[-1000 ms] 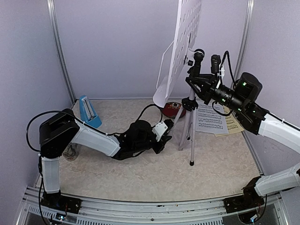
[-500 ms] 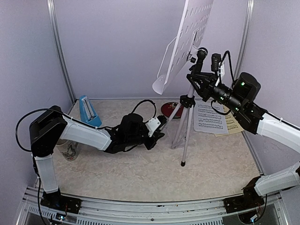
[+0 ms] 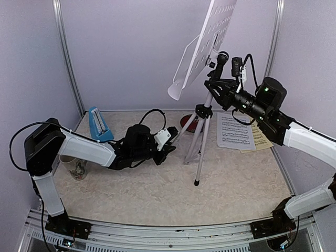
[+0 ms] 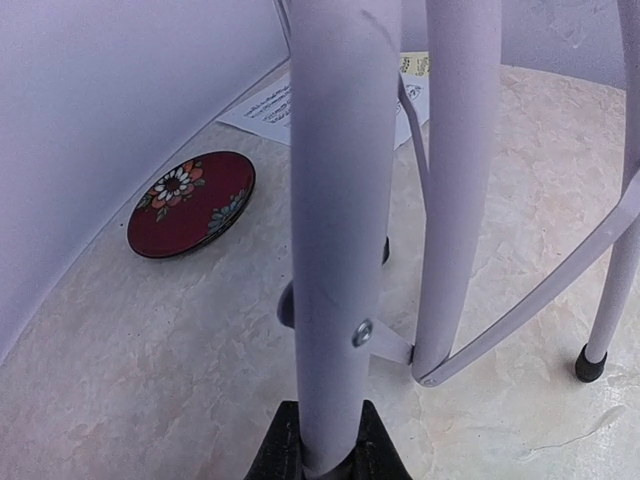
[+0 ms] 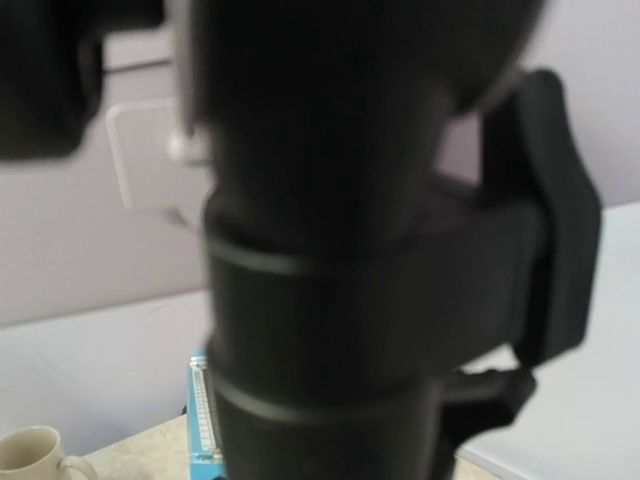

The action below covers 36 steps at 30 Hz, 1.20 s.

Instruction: Set up the instrument practice props

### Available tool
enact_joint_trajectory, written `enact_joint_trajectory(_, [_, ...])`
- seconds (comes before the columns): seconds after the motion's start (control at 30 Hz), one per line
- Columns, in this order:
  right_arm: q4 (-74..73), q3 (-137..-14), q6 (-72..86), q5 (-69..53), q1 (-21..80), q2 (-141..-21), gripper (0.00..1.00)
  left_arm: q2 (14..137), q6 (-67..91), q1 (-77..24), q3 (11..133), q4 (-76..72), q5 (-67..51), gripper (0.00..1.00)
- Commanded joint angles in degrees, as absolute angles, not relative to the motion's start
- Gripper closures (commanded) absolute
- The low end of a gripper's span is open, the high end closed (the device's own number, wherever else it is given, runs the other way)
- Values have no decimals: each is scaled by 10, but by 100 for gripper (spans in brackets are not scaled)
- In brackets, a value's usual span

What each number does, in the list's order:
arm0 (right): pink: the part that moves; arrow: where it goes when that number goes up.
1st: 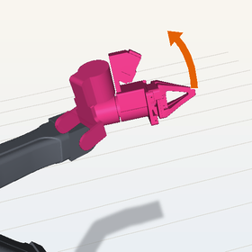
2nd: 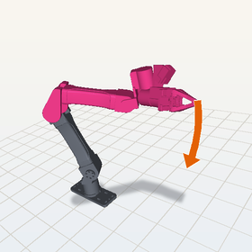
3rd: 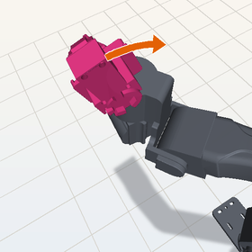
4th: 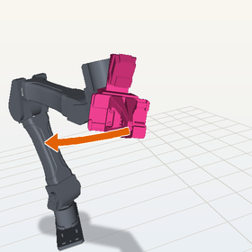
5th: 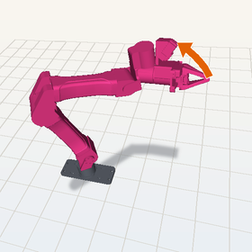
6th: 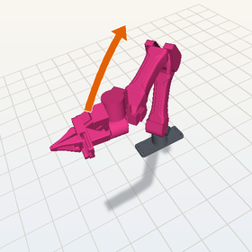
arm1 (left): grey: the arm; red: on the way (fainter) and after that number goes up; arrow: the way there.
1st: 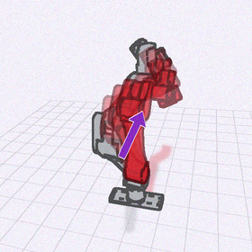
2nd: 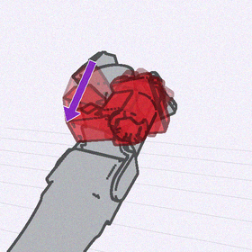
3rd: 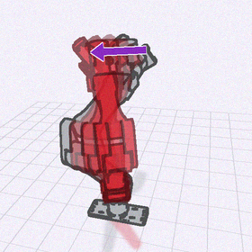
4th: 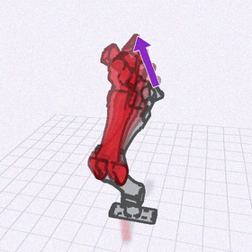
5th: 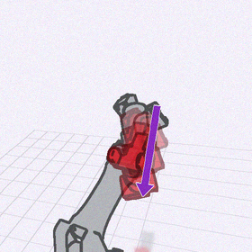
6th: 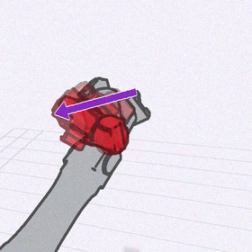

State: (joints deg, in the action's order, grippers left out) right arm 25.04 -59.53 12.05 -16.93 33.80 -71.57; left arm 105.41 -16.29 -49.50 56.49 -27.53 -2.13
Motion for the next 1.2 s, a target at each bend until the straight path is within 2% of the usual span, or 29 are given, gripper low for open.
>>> enact_joint_trajectory(0.0, [254, -661, 103, -118, 330, -733, 100, 1035, -108, -461, 541, -212, -8, 100])
enact_joint_trajectory(0.6, [199, -687, 120, -110, 377, -758, 100, 983, -148, -425, 437, -194, -2, 100])
enact_joint_trajectory(0.87, [140, -724, 76, -74, 383, -758, 100, 933, -97, -402, 371, -231, -28, 100])
enact_joint_trajectory(1.17, [113, -785, 62, -132, 384, -794, 100, 925, -34, -415, 307, -268, -9, 100])
